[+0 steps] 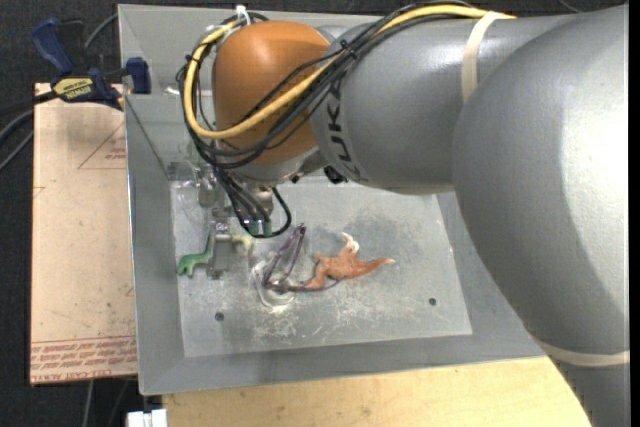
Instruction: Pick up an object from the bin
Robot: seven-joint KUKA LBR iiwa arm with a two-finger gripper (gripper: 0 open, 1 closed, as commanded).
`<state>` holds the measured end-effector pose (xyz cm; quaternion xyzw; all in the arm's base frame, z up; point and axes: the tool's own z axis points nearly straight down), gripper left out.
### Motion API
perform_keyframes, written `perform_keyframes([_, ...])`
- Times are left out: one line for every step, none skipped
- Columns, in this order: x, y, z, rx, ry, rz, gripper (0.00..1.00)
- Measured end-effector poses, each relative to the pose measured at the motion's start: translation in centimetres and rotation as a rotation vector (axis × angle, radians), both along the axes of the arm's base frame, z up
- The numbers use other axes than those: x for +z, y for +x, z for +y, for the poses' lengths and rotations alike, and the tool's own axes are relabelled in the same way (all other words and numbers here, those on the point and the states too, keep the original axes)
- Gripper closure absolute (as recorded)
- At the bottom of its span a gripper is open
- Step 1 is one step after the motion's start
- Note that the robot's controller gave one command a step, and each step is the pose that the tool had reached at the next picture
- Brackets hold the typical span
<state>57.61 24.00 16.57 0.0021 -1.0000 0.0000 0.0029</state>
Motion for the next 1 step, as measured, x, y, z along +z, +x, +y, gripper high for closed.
perform_keyframes([0.5, 0.17, -0.16, -0.005, 0.001, -0.007, 0.0])
